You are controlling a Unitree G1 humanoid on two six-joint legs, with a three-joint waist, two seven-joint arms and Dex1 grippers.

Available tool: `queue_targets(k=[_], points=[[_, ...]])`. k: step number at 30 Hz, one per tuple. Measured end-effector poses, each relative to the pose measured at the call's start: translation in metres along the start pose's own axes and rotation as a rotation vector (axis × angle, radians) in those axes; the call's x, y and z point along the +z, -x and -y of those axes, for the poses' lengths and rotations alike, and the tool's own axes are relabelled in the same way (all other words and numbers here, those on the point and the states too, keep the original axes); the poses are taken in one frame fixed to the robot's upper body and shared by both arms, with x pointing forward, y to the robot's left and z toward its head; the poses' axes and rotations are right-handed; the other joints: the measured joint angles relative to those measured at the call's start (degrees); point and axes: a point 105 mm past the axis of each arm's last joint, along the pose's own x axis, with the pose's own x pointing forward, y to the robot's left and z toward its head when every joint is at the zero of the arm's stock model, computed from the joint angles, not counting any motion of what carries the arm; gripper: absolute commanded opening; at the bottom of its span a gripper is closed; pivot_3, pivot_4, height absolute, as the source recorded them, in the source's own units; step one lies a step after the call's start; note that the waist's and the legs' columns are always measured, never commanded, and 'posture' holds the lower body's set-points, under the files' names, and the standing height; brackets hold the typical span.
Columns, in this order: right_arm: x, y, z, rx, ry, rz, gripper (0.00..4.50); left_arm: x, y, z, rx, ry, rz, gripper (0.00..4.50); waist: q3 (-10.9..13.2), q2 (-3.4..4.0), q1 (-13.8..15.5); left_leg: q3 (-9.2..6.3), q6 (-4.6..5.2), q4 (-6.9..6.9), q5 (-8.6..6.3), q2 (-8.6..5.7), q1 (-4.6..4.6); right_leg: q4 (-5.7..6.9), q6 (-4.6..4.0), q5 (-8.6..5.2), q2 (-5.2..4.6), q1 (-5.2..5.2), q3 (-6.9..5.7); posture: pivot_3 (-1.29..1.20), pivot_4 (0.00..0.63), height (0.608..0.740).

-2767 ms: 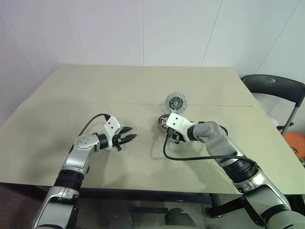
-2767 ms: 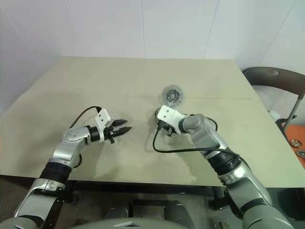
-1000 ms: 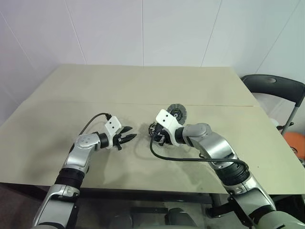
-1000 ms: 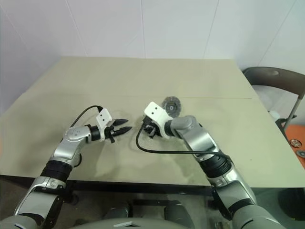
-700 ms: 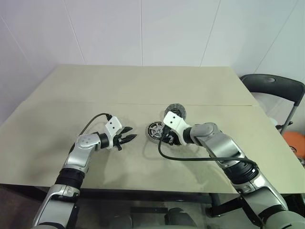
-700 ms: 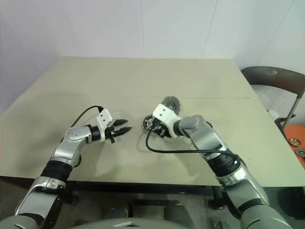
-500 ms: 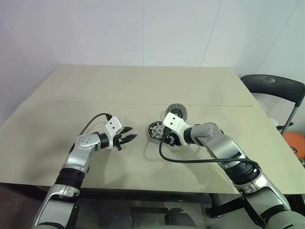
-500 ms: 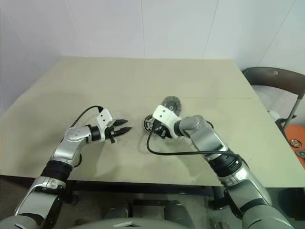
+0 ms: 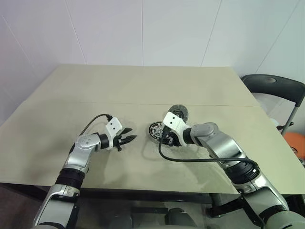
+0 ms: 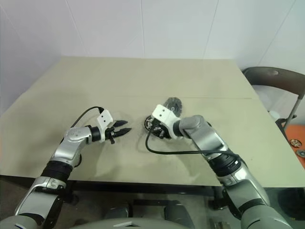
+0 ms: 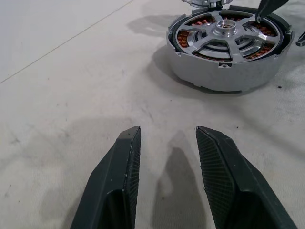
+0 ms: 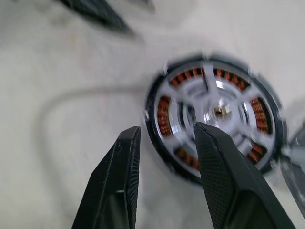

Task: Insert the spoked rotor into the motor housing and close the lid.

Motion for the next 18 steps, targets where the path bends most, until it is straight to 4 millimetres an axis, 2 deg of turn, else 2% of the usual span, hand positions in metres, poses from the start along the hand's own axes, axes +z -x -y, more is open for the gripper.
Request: queue_targets(k=[6, 9, 13, 18], points=[[-0.0076, -0.0013, 0.0017, -0.025, 0.064, -0.039, 1.87, -0.0001, -0.0005, 0.0006, -0.002, 0.001, -0.001, 1.94, 0.0, 0.0, -0.1, 0.0, 0.0, 0.01, 0.0, 0.0, 0.02, 0.01, 0.0, 0.0, 0.01, 0.01, 0.0, 0.0, 0.0, 0.74], [-0.0076, -0.0019, 0.0031, -0.034, 0.075, -0.038, 1.32, 0.0002, -0.0005, 0.0005, -0.001, 0.002, -0.001, 1.94, 0.0, -0.01, 0.0, 0.0, 0.0, 0.05, 0.0, 0.0, 0.03, 0.01, 0.0, 0.0, 0.01, 0.04, 0.0, 0.0, 0.0, 0.74], [-0.0053, -0.0042, 0.0026, -0.036, 0.078, -0.025, 0.08, 0.0006, -0.0007, 0.0005, -0.002, 0.001, 0.0, 1.94, 0.0, -0.01, 0.0, 0.0, 0.0, 0.08, 0.0, 0.0, 0.02, 0.01, 0.01, 0.0, 0.0, 0.06, 0.0, 0.0, 0.0, 0.74], [-0.005, -0.0034, 0.0048, -0.047, 0.072, -0.024, 0.08, 0.0006, -0.0006, 0.0004, -0.001, 0.001, 0.001, 1.94, 0.0, -0.01, 0.1, 0.0, 0.0, 0.04, 0.0, 0.0, -0.01, -0.01, 0.0, 0.0, 0.0, 0.03, 0.0, 0.0, 0.0, 0.74]])
